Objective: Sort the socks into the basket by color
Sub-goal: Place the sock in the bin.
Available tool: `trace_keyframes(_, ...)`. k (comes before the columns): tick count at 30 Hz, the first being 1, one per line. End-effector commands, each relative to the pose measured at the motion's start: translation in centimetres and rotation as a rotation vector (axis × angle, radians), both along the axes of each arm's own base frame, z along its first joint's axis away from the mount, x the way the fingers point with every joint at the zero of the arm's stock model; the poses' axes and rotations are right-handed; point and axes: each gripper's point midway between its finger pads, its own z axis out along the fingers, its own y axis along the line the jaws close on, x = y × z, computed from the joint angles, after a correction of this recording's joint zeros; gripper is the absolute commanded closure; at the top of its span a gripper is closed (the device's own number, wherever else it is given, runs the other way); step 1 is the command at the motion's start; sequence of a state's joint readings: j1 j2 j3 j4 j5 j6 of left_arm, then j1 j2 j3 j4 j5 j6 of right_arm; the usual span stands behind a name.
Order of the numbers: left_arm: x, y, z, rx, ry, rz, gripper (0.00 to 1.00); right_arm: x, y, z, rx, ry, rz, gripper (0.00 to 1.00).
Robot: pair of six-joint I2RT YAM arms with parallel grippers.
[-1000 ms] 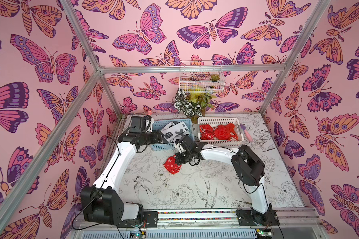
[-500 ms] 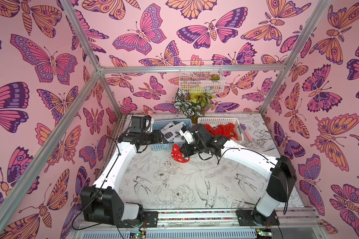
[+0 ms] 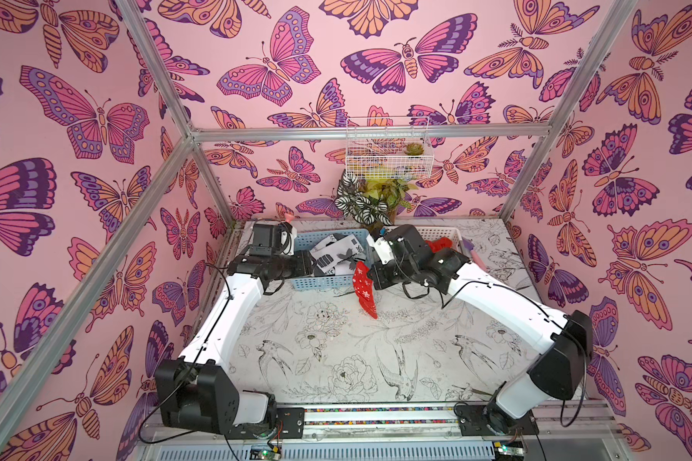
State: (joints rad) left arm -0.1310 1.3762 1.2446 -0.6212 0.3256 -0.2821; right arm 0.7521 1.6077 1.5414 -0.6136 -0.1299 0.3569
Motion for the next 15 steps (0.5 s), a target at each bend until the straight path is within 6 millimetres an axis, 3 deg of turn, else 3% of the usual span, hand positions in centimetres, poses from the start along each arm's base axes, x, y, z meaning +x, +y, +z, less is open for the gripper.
trace_keyframes(1, -0.3, -0.2, -0.4, -0.016, 0.009, -0.009, 0.39, 0.9, -3.2, 3.9, -0.008, -0.087, -0.055, 1.00)
trace_keyframes(15, -0.2, -0.4, -0.7, -0.025, 0.018, -0.016, 0.39, 6.9, -14.8, 10.3, -0.013, -0.215, -0.316, 1.00)
